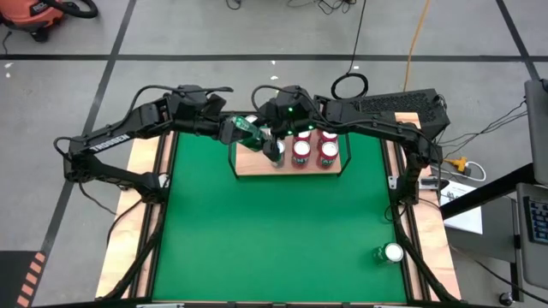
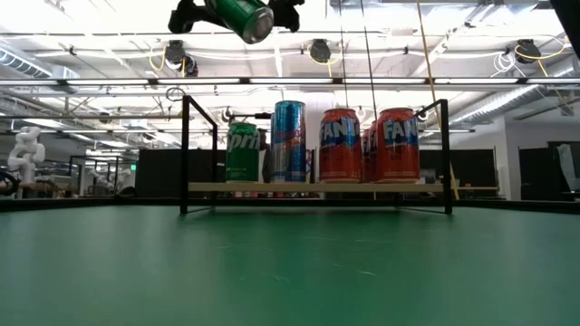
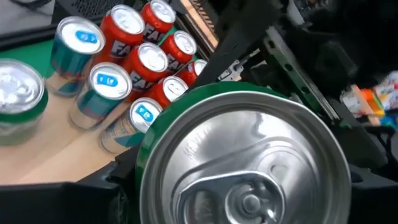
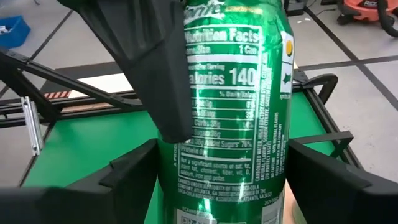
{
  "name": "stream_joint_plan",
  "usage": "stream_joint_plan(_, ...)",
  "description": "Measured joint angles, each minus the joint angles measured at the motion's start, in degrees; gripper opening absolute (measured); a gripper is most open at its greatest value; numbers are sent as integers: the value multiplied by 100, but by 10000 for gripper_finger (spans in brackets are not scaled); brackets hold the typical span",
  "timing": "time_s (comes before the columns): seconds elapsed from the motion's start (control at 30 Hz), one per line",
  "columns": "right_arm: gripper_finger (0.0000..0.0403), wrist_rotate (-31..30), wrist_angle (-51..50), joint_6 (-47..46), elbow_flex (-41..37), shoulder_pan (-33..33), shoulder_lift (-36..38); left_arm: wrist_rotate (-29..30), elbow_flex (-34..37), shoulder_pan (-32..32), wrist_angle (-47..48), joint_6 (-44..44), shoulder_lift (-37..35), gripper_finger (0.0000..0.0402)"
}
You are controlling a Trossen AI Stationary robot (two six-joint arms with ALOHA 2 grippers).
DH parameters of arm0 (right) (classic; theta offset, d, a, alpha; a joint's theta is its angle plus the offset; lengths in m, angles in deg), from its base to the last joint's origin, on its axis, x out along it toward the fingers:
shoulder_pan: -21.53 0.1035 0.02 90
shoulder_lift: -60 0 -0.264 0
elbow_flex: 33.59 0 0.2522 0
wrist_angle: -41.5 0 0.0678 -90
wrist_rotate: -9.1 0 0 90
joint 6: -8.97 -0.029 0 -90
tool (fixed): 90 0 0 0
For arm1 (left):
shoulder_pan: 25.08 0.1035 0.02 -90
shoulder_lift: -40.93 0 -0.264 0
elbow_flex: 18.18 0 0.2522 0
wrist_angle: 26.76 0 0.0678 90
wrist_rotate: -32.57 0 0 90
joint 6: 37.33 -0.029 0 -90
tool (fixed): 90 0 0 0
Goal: Place canned beverage on shelf
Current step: Put the green soda can on the shelf aligned with the other green soda can on the shelf
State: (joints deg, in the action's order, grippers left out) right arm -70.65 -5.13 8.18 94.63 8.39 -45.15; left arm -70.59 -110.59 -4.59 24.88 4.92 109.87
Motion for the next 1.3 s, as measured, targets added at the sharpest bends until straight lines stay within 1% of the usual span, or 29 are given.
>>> stream_joint_plan(0.1,335,-185,-94,-6,2,20,41,20,9,15,57,260,-14,279)
stream_joint_plan(0.23,372,-434,-641,-216,20,90,103,69,13,11,72,708,-18,279)
stream_joint_plan(0.3,385,-635,-907,-324,20,128,106,150,13,9,82,1036,-23,279)
stream_joint_plan(0.4,391,-915,-1026,-225,20,176,64,228,20,15,45,1327,5,279)
stream_joint_plan(0.6,392,-900,-928,-126,13,164,10,313,20,11,-67,1590,11,279)
stream_joint_plan(0.7,392,-1024,-890,-20,13,163,10,364,20,11,-136,1600,20,280)
stream_joint_plan(0.8,380,-1035,-792,153,11,161,10,375,20,11,-194,1595,20,280)
stream_joint_plan(0.93,347,-1021,-746,270,7,124,8,366,17,11,-482,1595,88,281)
stream_joint_plan(1.17,291,-998,-787,299,4,77,2,367,7,13,-601,1576,145,281)
stream_joint_plan(1.3,288,-993,-832,239,4,77,-1,360,7,11,-598,1582,145,282)
